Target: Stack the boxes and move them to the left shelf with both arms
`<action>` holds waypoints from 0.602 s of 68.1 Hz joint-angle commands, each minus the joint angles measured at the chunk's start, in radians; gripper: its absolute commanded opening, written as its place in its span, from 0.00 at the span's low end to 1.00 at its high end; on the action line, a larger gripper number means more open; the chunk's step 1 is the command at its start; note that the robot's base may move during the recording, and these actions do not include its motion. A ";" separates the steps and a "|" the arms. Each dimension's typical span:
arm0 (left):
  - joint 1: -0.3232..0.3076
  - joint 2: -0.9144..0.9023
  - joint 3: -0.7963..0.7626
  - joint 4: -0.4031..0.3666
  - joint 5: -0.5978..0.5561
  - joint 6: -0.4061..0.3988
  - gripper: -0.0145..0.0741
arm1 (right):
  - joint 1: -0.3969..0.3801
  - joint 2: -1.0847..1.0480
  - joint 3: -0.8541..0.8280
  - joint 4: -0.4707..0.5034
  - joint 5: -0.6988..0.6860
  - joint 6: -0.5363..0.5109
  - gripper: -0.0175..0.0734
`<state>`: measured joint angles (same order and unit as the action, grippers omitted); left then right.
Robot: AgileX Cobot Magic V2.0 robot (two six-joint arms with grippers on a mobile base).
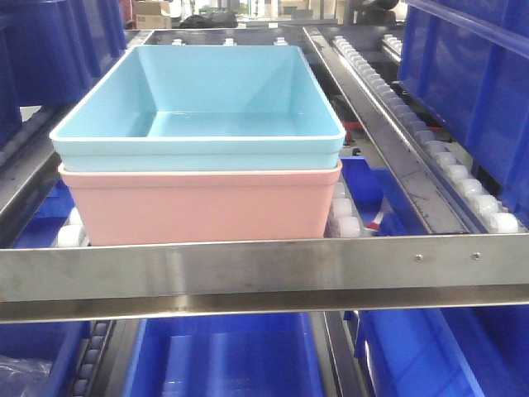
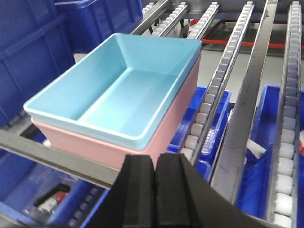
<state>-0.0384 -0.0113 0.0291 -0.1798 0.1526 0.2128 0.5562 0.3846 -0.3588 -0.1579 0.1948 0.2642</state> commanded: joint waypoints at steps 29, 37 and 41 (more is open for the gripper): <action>0.000 -0.004 0.028 -0.012 -0.083 -0.008 0.16 | -0.451 -0.247 0.233 0.245 -0.195 -0.346 0.25; 0.000 -0.004 0.028 -0.012 -0.083 -0.008 0.16 | -0.513 -0.317 0.287 0.245 -0.205 -0.346 0.25; 0.000 -0.004 0.028 -0.012 -0.083 -0.008 0.16 | -0.522 -0.341 0.316 0.245 -0.226 -0.346 0.25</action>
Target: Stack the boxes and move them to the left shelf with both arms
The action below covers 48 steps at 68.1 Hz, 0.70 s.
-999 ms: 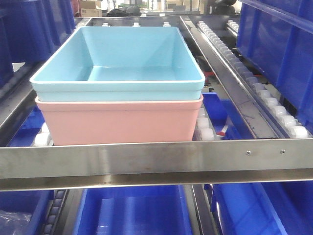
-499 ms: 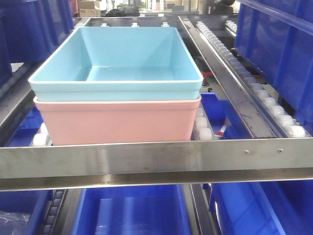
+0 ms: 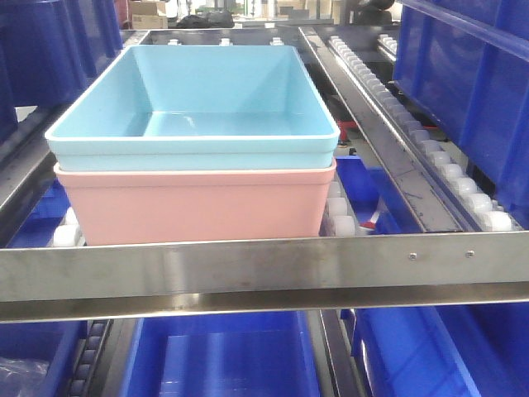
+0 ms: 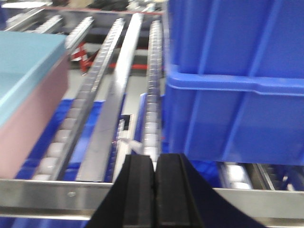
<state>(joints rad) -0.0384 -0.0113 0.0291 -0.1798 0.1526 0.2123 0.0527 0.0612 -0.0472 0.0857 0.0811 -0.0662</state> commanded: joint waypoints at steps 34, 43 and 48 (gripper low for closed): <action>0.000 -0.004 0.028 -0.012 -0.083 -0.007 0.16 | -0.019 -0.076 0.075 0.002 -0.146 -0.014 0.25; 0.000 -0.004 0.028 -0.012 -0.083 -0.007 0.16 | -0.019 -0.076 0.075 0.002 -0.146 -0.014 0.25; 0.000 -0.004 0.028 -0.012 -0.083 -0.007 0.16 | -0.019 -0.076 0.075 0.002 -0.146 -0.014 0.25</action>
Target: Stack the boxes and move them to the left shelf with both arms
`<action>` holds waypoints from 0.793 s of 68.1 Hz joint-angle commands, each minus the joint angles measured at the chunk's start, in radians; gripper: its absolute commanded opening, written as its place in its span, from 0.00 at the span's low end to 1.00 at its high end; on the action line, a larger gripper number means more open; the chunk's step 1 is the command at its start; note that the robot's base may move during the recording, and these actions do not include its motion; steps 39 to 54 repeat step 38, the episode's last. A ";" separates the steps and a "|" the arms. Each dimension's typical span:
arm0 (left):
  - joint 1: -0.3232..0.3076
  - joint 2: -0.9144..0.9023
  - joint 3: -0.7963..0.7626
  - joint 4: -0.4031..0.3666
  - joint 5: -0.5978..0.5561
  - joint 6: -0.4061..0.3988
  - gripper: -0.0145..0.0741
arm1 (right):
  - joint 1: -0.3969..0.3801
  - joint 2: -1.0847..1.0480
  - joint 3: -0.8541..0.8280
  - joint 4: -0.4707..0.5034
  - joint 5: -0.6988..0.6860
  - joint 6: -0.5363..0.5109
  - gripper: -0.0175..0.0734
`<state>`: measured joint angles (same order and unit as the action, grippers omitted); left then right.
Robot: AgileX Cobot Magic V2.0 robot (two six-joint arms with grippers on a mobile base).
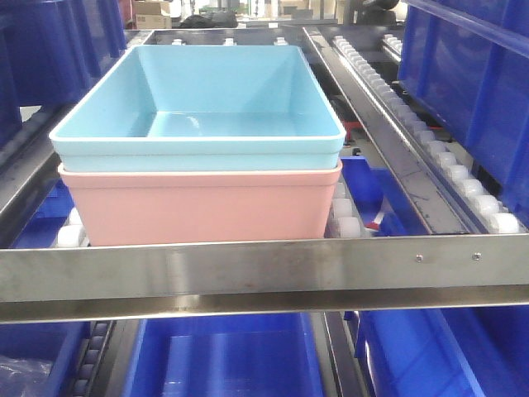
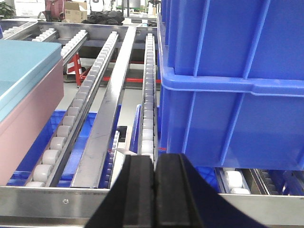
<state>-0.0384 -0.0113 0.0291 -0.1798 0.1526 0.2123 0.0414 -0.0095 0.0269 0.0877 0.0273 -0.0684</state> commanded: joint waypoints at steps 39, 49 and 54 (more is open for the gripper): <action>0.000 -0.004 0.028 -0.012 -0.083 -0.007 0.16 | -0.008 -0.005 0.001 0.000 -0.092 -0.012 0.25; 0.000 -0.004 0.028 -0.012 -0.083 -0.007 0.16 | -0.008 -0.005 0.001 0.000 -0.092 -0.012 0.25; 0.000 -0.004 0.028 -0.012 -0.083 -0.007 0.16 | -0.008 -0.005 0.001 0.000 -0.092 -0.012 0.25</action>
